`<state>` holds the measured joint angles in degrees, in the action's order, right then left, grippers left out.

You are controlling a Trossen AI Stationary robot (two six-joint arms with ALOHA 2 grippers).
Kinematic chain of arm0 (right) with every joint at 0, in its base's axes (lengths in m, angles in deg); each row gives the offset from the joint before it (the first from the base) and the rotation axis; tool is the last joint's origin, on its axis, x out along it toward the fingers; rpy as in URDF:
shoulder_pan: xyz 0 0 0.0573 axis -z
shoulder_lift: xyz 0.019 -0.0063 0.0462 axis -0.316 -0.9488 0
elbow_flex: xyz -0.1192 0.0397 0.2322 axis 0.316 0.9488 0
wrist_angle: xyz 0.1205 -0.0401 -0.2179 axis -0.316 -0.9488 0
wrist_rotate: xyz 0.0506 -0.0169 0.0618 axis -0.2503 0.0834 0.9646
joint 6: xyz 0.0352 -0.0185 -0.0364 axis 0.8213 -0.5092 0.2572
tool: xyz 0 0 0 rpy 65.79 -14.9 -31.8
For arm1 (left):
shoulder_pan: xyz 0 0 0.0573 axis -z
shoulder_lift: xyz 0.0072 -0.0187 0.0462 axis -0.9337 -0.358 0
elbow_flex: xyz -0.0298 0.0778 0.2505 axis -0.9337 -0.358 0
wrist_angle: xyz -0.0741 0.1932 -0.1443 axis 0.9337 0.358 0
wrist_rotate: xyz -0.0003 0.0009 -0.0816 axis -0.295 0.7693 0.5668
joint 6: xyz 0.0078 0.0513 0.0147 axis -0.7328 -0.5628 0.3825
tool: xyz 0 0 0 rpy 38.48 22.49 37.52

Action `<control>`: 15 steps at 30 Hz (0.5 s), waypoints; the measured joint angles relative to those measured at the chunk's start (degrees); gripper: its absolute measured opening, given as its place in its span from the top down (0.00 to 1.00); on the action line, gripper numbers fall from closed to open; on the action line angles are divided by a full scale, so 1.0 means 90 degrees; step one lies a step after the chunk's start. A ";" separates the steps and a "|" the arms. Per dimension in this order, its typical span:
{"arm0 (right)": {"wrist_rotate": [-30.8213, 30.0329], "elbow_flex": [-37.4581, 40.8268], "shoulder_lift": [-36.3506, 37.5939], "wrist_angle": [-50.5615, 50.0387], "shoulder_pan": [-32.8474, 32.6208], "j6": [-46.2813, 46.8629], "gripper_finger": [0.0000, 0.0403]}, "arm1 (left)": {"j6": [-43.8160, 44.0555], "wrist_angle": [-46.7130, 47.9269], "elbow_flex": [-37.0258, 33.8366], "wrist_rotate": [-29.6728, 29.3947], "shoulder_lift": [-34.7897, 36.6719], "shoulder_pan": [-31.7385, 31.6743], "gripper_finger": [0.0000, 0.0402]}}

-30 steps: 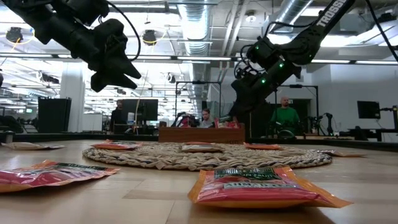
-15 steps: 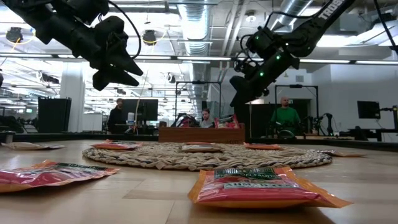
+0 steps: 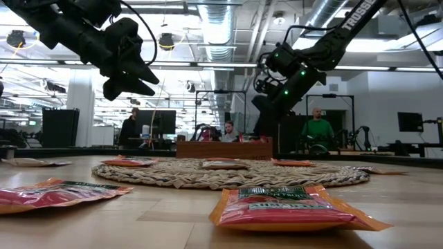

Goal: Pick & Place Tea
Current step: Put the red tea bag into the right section of the wooden organizer, then adjust the wooden organizer

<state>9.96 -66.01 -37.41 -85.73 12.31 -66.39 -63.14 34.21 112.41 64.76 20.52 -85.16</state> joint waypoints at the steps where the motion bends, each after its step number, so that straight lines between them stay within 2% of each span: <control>1: -0.0007 -0.0002 -0.0011 0.0000 -0.0038 0.0002 0.86 | 0.0000 -0.0002 0.0000 0.0000 0.0000 0.0000 0.57; 15: -0.0336 -0.0002 0.0464 -0.0115 -0.0294 -0.0095 0.85 | -0.0003 -0.0002 0.0000 0.0000 0.0000 0.0000 0.57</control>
<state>6.94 -66.03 -33.23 -86.76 9.66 -67.24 -63.16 34.19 112.41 64.76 20.52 -85.16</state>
